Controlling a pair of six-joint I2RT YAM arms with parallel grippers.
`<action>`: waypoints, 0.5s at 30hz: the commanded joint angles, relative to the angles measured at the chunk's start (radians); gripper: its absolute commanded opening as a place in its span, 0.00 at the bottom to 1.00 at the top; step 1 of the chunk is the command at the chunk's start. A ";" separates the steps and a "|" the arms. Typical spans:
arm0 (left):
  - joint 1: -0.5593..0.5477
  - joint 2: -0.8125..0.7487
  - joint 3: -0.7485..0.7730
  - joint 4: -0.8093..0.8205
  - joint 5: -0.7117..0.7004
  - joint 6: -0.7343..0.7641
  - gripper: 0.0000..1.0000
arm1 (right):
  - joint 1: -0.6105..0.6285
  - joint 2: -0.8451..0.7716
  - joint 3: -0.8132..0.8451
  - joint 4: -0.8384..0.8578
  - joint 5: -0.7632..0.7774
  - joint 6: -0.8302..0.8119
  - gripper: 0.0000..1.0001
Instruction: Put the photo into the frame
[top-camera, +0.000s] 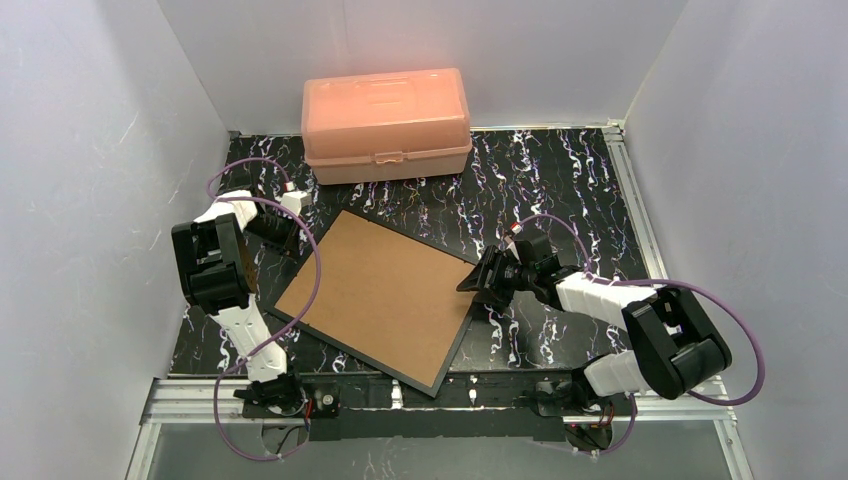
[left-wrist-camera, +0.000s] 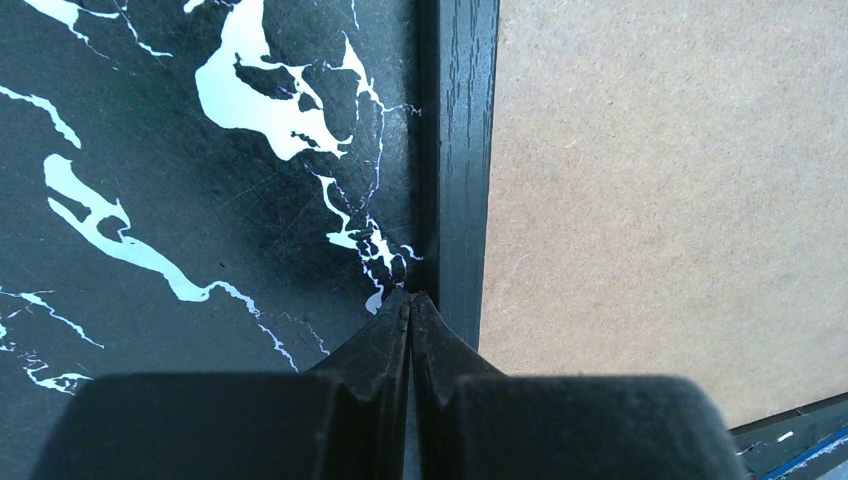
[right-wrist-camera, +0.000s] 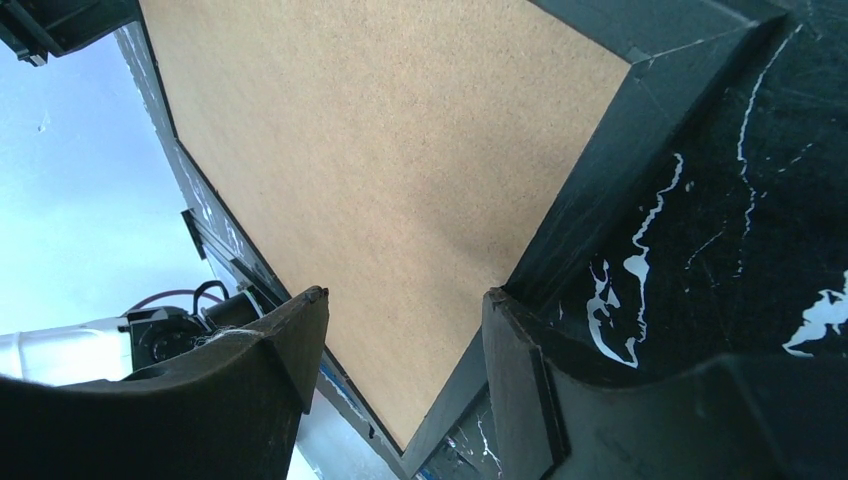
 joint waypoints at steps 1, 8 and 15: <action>-0.013 -0.002 -0.041 -0.036 0.011 0.006 0.00 | -0.009 0.017 -0.021 -0.020 0.073 -0.029 0.66; -0.013 0.000 -0.044 -0.034 0.013 0.005 0.00 | -0.009 0.030 -0.018 -0.021 0.072 -0.035 0.65; -0.013 0.000 -0.043 -0.034 0.017 0.006 0.00 | -0.008 0.065 -0.024 0.008 0.062 -0.020 0.64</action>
